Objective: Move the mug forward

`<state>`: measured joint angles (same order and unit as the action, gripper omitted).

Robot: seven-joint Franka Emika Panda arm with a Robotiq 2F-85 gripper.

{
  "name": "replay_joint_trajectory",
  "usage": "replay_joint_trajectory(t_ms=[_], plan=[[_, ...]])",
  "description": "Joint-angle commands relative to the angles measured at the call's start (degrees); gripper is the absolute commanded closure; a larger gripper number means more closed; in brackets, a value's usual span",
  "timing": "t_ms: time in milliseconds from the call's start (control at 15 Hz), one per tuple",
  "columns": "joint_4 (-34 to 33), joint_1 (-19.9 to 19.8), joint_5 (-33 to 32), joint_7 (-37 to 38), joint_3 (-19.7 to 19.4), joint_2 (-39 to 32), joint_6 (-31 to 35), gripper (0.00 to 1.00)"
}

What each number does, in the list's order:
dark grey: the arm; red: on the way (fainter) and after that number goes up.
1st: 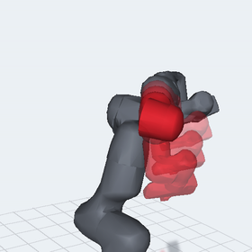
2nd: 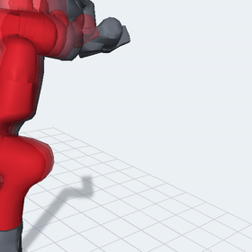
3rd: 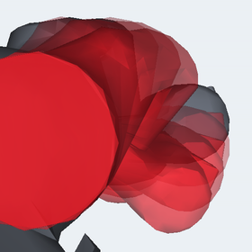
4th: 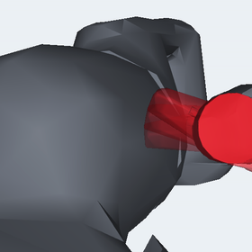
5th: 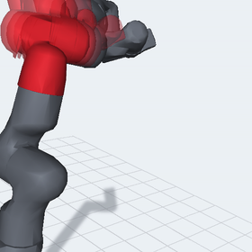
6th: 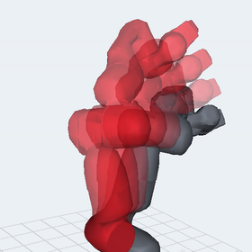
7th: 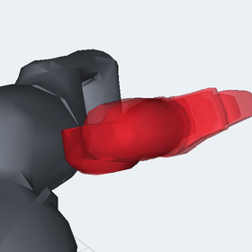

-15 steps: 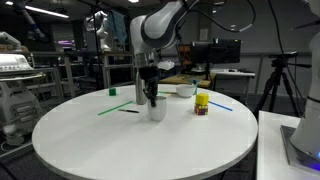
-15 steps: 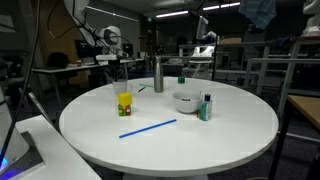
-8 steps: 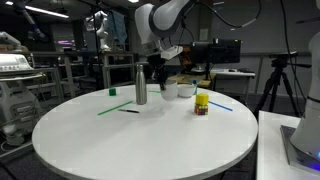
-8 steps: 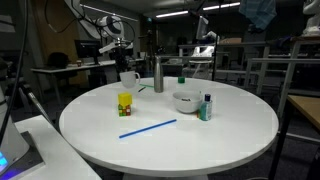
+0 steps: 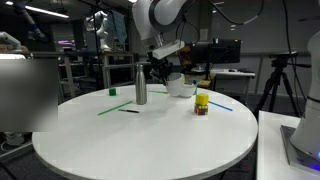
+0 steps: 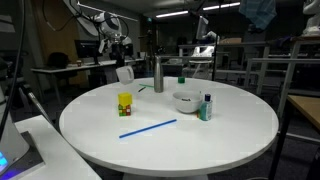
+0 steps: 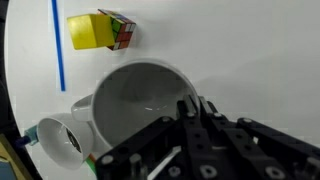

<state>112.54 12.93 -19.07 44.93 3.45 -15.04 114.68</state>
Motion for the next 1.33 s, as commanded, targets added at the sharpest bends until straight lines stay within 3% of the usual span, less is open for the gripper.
replay_joint_trajectory(t_ms=[0,600,867,933,1267], plan=[[-3.75,1.09,0.67,10.38,-0.48,-0.41,-5.95,0.98],[-11.82,1.62,5.67,32.08,0.62,-2.64,-13.2,0.98],[-13.57,1.78,6.5,33.67,1.42,-3.02,-15.32,0.98],[-10.45,1.32,5.24,32.57,1.27,-2.26,-11.6,0.93],[-10.91,1.41,5.45,32.66,1.52,-2.47,-12.01,0.93]])
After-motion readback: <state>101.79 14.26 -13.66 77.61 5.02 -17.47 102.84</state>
